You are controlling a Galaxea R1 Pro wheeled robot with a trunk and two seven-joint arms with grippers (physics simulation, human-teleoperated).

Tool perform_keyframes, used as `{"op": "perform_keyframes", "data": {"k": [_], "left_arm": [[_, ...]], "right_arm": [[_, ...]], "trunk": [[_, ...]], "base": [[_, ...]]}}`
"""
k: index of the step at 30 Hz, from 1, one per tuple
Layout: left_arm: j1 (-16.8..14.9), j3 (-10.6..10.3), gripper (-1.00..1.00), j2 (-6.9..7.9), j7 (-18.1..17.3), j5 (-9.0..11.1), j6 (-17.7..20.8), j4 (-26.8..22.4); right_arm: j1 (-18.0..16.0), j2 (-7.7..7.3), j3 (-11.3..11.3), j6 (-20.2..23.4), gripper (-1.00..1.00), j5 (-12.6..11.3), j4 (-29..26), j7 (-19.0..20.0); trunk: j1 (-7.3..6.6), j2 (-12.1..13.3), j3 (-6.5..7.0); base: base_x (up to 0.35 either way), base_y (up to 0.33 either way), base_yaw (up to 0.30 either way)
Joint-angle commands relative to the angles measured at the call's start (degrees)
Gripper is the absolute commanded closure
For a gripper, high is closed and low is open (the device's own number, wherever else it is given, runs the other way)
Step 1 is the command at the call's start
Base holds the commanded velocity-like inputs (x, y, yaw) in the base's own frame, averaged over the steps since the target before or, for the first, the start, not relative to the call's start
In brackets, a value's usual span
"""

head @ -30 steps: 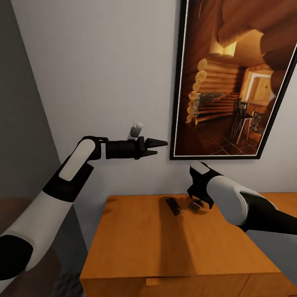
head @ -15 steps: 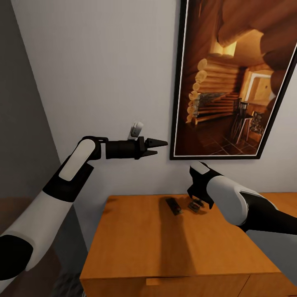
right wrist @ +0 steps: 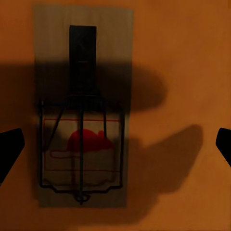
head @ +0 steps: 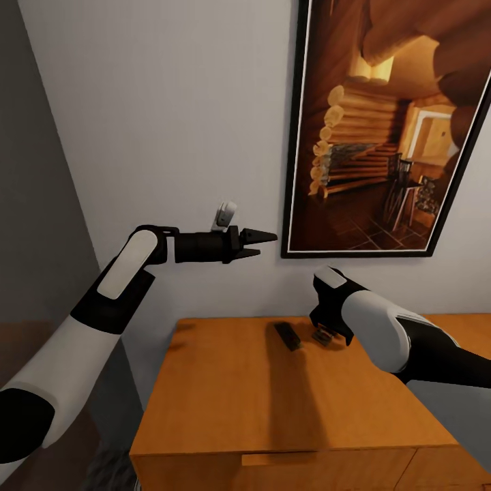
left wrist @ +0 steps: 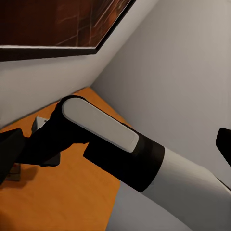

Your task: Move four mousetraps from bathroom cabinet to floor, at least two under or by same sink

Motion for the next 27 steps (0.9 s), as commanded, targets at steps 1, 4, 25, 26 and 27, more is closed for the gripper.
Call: {"op": "perform_keyframes", "data": {"k": [1, 4, 25, 26, 27], "left_arm": [[-0.06, -0.07, -1.00, 0.04, 0.27, 0.39, 0.05, -0.03], [-0.06, -0.07, -1.00, 0.04, 0.27, 0.41, 0.05, -0.03], [-0.06, -0.07, -1.00, 0.07, 0.27, 0.41, 0.05, -0.03], [-0.06, -0.07, -1.00, 0.08, 0.27, 0.41, 0.05, -0.03], [-0.06, -0.07, -1.00, 0.07, 0.27, 0.40, 0.05, -0.03]], "right_arm": [[-0.02, 0.02, -0.44, 0.55, -1.00, 0.36, -0.12, -0.27], [-0.02, 0.02, -0.44, 0.54, -1.00, 0.36, -0.12, -0.27], [-0.02, 0.02, -0.47, 0.55, -1.00, 0.36, -0.12, -0.27], [-0.02, 0.02, -0.46, 0.55, -1.00, 0.36, -0.12, -0.27], [-0.02, 0.02, -0.48, 0.55, -1.00, 0.36, -0.12, -0.27]], "trunk": [[0.23, -0.46, -0.25], [0.23, -0.46, -0.25], [0.23, -0.46, -0.25], [0.23, -0.46, -0.25], [0.23, -0.46, -0.25]], "base": [[0.000, 0.000, 0.000], [0.000, 0.000, 0.000], [0.000, 0.000, 0.000], [0.000, 0.000, 0.000], [0.000, 0.000, 0.000]]}}
